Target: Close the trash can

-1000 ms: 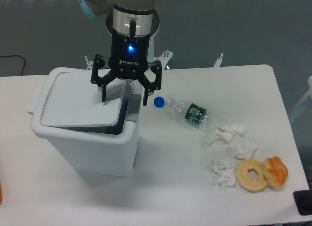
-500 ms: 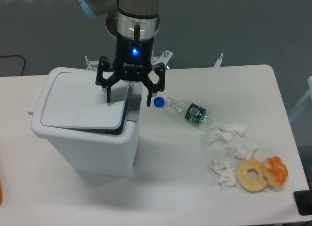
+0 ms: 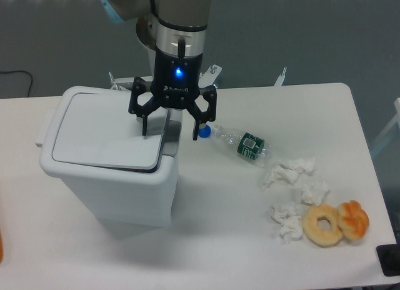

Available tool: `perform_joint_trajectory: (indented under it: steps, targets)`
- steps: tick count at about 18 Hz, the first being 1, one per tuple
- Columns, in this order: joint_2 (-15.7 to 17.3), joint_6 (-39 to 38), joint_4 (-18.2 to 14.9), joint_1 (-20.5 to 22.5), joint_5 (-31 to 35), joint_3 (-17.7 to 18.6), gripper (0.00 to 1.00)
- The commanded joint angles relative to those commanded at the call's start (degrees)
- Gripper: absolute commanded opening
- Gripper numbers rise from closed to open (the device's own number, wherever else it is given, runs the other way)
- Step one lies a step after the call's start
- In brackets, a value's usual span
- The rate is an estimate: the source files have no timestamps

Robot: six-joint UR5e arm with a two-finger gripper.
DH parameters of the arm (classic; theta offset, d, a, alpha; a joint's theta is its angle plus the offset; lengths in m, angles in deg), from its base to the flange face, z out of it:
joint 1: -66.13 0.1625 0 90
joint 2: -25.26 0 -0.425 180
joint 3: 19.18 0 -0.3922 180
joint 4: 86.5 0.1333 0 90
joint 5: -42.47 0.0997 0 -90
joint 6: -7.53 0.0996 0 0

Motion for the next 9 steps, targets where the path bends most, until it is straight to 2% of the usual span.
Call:
perform_joint_trajectory:
  steps: [9]
  targets:
    - [-0.35, 0.09, 0.09, 0.09, 0.18, 0.79, 1.00]
